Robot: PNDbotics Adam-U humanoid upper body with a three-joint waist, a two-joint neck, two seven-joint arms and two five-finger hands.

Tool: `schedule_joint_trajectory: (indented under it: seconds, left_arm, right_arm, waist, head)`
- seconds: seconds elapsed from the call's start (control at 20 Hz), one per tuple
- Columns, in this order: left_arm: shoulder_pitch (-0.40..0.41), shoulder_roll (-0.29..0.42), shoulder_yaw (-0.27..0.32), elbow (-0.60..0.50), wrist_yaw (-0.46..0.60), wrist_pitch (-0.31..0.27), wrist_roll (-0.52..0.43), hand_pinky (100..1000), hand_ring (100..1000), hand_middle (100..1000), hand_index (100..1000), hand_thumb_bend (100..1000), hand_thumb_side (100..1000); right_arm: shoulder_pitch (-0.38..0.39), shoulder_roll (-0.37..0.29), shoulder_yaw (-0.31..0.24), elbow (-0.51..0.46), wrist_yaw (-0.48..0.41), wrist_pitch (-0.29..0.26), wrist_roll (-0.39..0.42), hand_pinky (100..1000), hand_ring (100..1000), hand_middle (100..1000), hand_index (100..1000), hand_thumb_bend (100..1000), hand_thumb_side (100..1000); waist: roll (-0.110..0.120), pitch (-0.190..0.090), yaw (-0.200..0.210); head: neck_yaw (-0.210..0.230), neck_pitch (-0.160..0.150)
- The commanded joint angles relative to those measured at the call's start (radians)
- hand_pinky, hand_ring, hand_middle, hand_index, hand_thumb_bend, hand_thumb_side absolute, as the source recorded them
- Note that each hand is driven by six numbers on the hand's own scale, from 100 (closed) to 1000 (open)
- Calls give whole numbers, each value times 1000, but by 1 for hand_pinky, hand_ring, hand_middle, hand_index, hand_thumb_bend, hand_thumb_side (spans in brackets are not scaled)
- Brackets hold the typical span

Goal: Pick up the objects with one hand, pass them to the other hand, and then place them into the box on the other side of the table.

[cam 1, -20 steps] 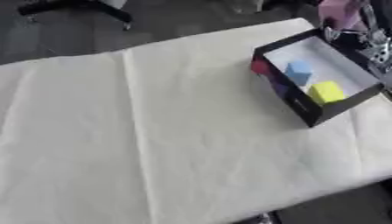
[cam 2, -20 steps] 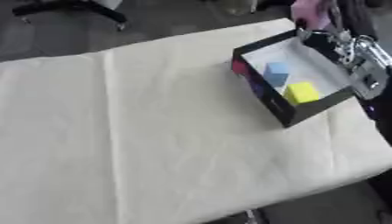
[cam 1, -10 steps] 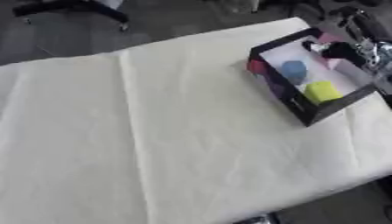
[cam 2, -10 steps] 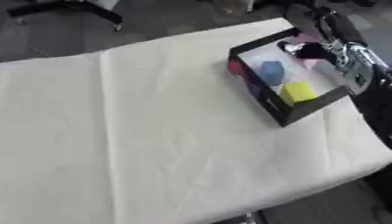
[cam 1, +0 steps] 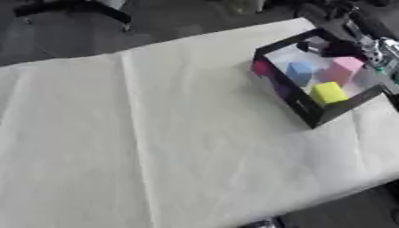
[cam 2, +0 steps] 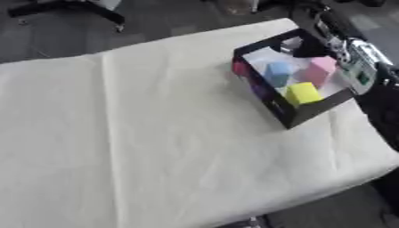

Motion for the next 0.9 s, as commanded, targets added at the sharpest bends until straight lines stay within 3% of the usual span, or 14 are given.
schedule_joint_trajectory:
  seconds: [0.05, 0.15, 0.25, 0.5, 0.7, 0.9]
  left_arm:
    - [-5, 7, 18, -21, -9, -1, 10, 771, 734, 699, 762, 402, 880]
    - [-5, 4, 23, -22, -23, -1, 20, 771, 735, 702, 763, 399, 874]
    - [-6, -3, 33, -26, -43, -2, 43, 770, 736, 704, 762, 398, 864]
    - [-20, -37, 53, -43, -115, -11, 146, 771, 739, 709, 765, 389, 848]
    - [-29, -67, 52, -54, -174, -21, 215, 771, 741, 711, 769, 379, 853]
    - [-19, -96, 45, -52, -210, -34, 267, 773, 744, 713, 773, 366, 865]
  right_arm:
    - [15, -46, -42, -102, -23, 11, -38, 973, 785, 927, 887, 592, 703]
    - [51, -29, -70, -196, -63, 31, -98, 924, 706, 865, 819, 473, 568]
    - [96, 20, -101, -316, -144, 63, -176, 891, 647, 816, 776, 405, 506]
    - [219, 213, -125, -649, -302, 112, -314, 838, 538, 740, 723, 311, 504]
    - [295, 368, -98, -796, -334, 107, -317, 832, 519, 717, 702, 279, 505]
    - [346, 496, -64, -835, -303, 88, -249, 827, 499, 705, 655, 273, 528]
  waist:
    - [-3, -14, -1]
    - [-5, -14, -4]
    - [-7, -14, -8]
    - [-13, -13, -28]
    - [-21, -8, -43]
    - [-26, -2, -56]
  head:
    - [16, -2]
    - [48, -2]
    - [116, -2]
    - [306, -2]
    - [399, -2]
    - [424, -2]
